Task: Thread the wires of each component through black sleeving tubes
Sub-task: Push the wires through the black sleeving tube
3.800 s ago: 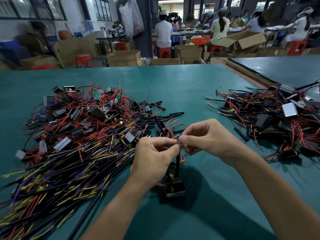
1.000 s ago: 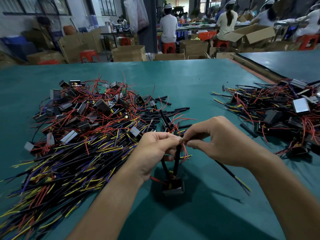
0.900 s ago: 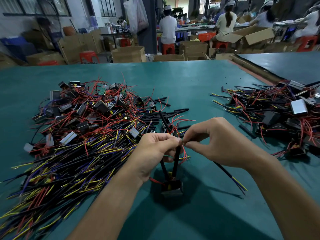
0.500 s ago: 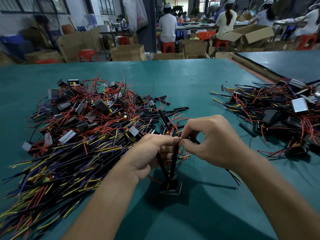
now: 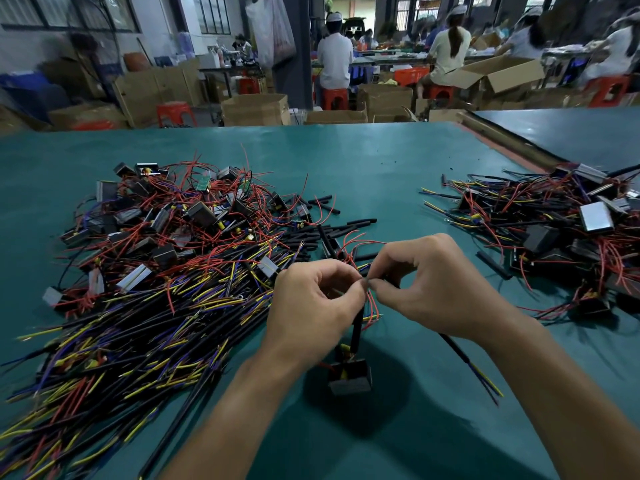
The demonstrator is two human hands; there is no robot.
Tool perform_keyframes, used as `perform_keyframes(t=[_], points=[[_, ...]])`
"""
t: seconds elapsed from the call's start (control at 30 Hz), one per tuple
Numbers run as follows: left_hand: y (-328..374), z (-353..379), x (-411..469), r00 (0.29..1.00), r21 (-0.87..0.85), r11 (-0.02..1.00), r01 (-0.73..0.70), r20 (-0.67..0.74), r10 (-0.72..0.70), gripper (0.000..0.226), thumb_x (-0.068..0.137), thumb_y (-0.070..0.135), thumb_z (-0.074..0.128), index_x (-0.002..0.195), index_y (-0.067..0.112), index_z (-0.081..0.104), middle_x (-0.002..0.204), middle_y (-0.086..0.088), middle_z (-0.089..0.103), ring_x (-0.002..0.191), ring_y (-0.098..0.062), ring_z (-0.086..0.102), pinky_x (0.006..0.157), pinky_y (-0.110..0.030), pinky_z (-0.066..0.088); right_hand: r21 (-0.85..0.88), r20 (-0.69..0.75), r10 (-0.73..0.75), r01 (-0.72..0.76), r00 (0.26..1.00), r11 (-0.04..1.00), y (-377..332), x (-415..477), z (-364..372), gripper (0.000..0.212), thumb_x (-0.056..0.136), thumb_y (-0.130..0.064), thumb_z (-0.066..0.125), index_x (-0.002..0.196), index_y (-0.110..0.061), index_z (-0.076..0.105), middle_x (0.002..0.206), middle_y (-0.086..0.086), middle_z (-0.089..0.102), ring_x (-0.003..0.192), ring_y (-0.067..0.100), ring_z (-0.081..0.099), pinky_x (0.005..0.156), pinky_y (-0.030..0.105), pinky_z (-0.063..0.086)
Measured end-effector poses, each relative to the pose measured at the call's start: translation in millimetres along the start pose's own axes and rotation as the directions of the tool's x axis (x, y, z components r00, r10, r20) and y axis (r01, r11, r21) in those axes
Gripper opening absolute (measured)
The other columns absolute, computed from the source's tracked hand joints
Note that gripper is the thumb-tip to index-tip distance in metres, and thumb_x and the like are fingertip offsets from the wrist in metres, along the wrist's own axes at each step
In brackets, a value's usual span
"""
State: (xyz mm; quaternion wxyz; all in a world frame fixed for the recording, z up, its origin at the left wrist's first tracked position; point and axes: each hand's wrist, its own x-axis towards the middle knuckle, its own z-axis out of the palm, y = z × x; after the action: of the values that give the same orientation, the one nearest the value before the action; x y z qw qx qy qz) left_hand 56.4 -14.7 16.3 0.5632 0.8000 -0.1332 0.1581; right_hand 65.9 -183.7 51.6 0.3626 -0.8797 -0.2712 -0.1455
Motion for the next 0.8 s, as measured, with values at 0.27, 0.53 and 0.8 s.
perform_keyframes(t=[0.27, 0.53, 0.8], points=[[3.9, -3.7, 0.6, 0.986, -0.092, 0.992, 0.086, 0.152, -0.071, 0.007, 0.074, 0.014, 0.072, 0.069, 0.011, 0.072, 0.058, -0.003, 0.066, 0.053, -0.012, 0.054, 0.054, -0.036, 0.049, 0.003, 0.064, -0.044, 0.044, 0.997, 0.999, -1.9, -0.5, -3.2, 0.015, 0.077, -0.004, 0.075, 0.074, -0.019, 0.075, 0.064, -0.010, 0.069, 0.063, 0.007, 0.066, 0.066, 0.025, 0.053], [6.2, -1.9, 2.6, 0.924, -0.167, 0.950, 0.265, 0.327, -0.200, 0.018, 0.082, -0.011, 0.048, 0.076, 0.000, 0.060, 0.053, -0.005, 0.057, 0.048, -0.016, 0.055, 0.053, -0.022, 0.044, 0.011, 0.098, -0.052, 0.051, 0.994, 0.999, -3.8, -1.1, -9.6, 0.022, 0.076, -0.004, 0.074, 0.072, -0.026, 0.073, 0.062, -0.009, 0.067, 0.062, 0.009, 0.065, 0.064, 0.025, 0.052], [4.4, -3.7, 3.3, 0.916, -0.178, 0.942, 0.285, 0.341, -0.212, 0.018, 0.084, -0.010, 0.049, 0.076, 0.003, 0.060, 0.053, -0.003, 0.056, 0.046, -0.016, 0.054, 0.051, -0.024, 0.046, 0.069, 0.142, 0.007, -0.017, 0.990, 0.997, -0.8, -2.0, -9.9, 0.016, 0.078, -0.006, 0.071, 0.074, -0.021, 0.074, 0.068, -0.006, 0.071, 0.066, 0.011, 0.068, 0.070, 0.035, 0.055]])
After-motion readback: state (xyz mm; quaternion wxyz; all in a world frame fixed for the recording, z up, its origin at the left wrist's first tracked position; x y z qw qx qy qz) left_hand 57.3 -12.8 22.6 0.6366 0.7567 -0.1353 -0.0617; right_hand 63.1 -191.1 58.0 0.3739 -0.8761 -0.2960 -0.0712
